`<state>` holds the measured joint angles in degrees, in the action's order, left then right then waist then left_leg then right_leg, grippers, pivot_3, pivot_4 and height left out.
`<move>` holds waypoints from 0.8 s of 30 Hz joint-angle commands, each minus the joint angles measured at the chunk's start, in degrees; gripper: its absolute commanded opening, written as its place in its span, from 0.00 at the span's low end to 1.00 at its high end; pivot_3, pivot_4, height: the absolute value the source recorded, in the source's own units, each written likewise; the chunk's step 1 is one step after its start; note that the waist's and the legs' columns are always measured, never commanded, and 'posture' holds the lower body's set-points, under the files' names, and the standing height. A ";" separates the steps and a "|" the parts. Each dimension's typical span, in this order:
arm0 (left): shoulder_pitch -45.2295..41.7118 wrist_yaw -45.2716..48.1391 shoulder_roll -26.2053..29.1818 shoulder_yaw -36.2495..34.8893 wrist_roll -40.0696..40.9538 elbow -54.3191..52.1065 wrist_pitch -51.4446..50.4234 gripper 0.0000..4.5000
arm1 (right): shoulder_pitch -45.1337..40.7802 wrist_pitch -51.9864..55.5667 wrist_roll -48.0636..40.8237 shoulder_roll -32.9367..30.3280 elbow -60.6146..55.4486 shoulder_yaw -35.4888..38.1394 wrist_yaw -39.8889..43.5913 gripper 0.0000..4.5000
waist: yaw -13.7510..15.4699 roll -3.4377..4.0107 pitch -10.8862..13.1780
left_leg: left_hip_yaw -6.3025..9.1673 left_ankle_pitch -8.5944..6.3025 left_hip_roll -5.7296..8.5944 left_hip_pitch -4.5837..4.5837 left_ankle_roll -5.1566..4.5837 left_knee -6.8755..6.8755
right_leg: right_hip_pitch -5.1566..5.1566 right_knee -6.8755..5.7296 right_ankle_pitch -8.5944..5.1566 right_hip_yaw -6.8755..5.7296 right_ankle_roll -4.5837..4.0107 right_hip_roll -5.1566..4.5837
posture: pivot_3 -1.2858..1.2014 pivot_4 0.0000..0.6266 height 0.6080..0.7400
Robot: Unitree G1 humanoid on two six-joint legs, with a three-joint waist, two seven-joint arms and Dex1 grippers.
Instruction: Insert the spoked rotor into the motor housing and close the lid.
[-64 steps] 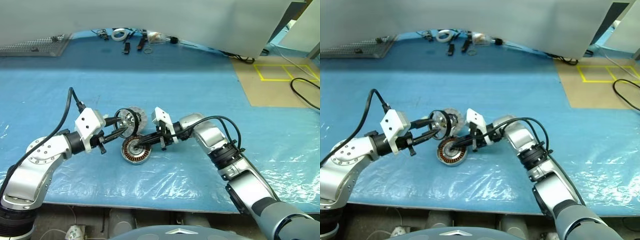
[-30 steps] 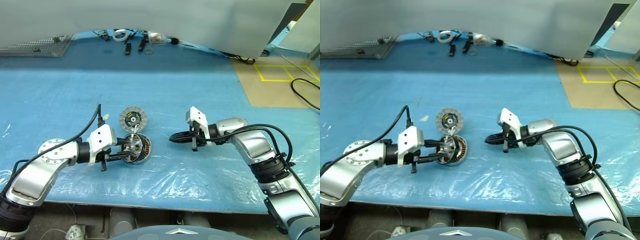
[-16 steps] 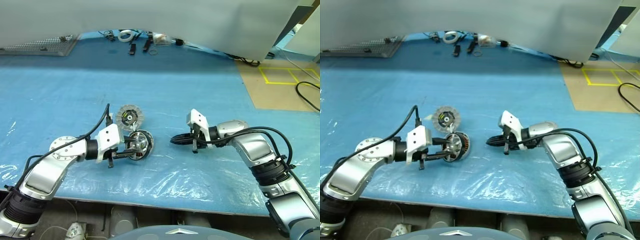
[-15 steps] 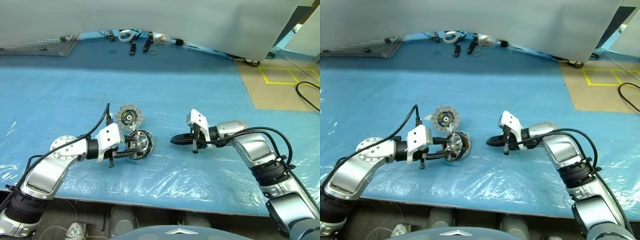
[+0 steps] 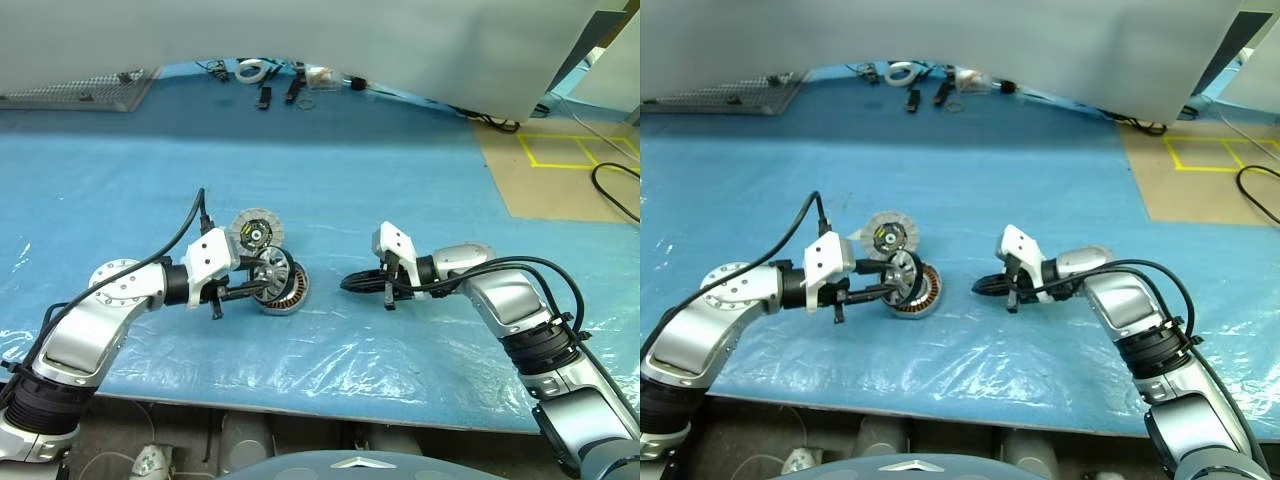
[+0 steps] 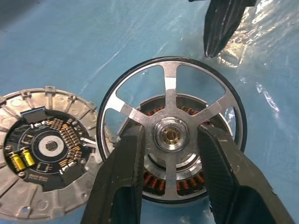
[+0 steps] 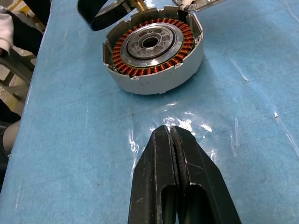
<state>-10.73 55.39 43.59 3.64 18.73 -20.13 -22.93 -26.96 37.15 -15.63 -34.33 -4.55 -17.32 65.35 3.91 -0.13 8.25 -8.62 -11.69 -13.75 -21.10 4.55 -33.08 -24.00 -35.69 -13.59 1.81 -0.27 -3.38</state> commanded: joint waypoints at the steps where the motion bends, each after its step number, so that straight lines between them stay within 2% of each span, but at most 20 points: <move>1: -1.10 -0.62 -0.45 0.75 -1.44 -0.20 1.46 0.38 | -0.23 -1.34 -0.04 0.08 -1.25 -0.29 0.06 0.00 | 0.01 0.00 0.00 | 0.00 0.00 0.00 0.00 0.00 0.00 | 0.00 0.00 0.00 0.00 0.00 0.00 | 0.52 0.24 1.00; 11: -0.57 0.10 -0.06 2.66 -4.43 1.38 2.63 0.38 | 0.12 -1.19 -0.05 -0.28 -1.90 -0.28 -0.55 0.00 | 0.01 0.00 0.00 | 0.00 0.00 0.00 0.00 0.00 0.00 | 0.00 -0.01 0.01 -0.01 0.01 0.00 | 0.52 0.24 1.00; 24: -1.36 0.95 -0.66 2.83 -3.52 1.34 0.94 0.38 | -0.08 -1.59 0.65 -0.05 -1.49 -0.58 -0.80 0.00 | 0.01 0.00 0.00 | 0.00 0.00 0.00 0.00 0.00 0.00 | 0.00 -0.01 0.00 0.00 0.01 0.00 | 0.52 0.24 1.00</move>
<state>-11.35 55.91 42.77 6.77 14.44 -18.10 -21.64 -26.71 36.43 -14.67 -34.32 -4.55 -18.26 64.57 3.92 -0.13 8.25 -8.62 -11.69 -13.75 -21.10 4.55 -33.08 -24.00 -35.70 -13.58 1.80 -0.26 -3.38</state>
